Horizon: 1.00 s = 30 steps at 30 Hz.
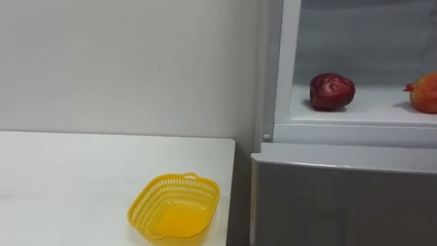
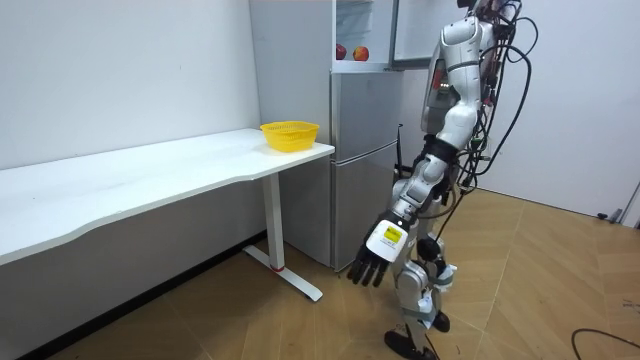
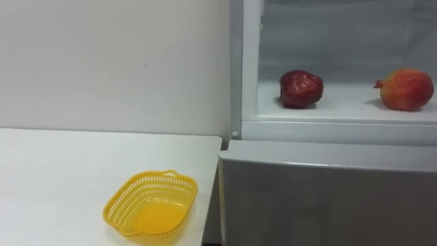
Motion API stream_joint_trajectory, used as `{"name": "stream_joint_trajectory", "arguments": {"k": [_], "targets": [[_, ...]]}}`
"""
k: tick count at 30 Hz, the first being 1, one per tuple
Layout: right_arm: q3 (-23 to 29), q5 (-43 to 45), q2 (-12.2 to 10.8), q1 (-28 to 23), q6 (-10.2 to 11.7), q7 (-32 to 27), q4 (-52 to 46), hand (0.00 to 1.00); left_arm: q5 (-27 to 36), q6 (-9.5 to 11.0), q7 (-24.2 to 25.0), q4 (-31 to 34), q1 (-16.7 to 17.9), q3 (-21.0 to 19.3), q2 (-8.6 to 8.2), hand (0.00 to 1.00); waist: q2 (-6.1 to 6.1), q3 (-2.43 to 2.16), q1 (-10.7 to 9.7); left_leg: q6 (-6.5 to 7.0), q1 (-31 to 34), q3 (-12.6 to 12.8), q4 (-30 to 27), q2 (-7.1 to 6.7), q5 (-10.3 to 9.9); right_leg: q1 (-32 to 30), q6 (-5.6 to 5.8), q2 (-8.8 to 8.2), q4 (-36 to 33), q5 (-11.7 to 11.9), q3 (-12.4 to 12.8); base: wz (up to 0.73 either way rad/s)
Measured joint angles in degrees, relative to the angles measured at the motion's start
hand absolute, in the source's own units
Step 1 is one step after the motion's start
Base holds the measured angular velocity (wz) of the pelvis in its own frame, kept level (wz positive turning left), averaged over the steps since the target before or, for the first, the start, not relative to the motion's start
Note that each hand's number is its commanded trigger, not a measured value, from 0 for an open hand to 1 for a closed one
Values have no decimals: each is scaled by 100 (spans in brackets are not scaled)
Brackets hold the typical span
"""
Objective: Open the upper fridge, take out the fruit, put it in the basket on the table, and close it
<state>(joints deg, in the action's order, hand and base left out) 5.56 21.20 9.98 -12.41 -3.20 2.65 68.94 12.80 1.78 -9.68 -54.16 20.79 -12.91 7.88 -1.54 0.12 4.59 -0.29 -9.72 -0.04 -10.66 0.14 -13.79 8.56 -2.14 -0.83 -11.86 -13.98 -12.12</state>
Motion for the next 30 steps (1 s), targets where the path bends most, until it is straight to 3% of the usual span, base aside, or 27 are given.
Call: {"name": "stream_joint_trajectory", "arguments": {"k": [3,8,13,17,24,30], "targets": [[-110,-73,-14,-23,-14,-1,3,0,-141,-117,207,-187,9,282,-52,0,-60,12,-44,1,-45,89,11,7,2,28,6,7,-7,-8,51,-1],[-263,-46,-77,40,-56,55,42,0,-1526,-359,585,-236,-74,698,-52,0,77,-15,-227,1,10,177,-14,16,3,-78,-4,10,-76,-31,114,-5],[-442,-51,-106,59,-44,-21,-38,0,-2105,-399,654,-220,-299,906,-7,0,175,1,-309,1,-8,320,-11,25,3,-91,-4,29,-89,-31,282,-18],[-448,-119,-124,77,-37,-275,-163,0,-2226,-402,630,-222,-356,1223,92,0,196,2,-426,1,-4,474,-6,17,3,-147,7,21,-101,-27,391,-14],[-419,-675,-127,124,128,-832,-625,0,-2250,-400,622,-251,-356,1262,100,0,182,16,-479,1,-43,574,11,22,3,-202,17,41,-99,-18,539,-12],[-399,-1010,-235,35,514,-1185,-1852,0,-2282,-381,665,-253,-345,1255,99,0,157,22,-563,1,-24,751,43,58,2,-291,-1,104,-80,9,723,-15]]}}
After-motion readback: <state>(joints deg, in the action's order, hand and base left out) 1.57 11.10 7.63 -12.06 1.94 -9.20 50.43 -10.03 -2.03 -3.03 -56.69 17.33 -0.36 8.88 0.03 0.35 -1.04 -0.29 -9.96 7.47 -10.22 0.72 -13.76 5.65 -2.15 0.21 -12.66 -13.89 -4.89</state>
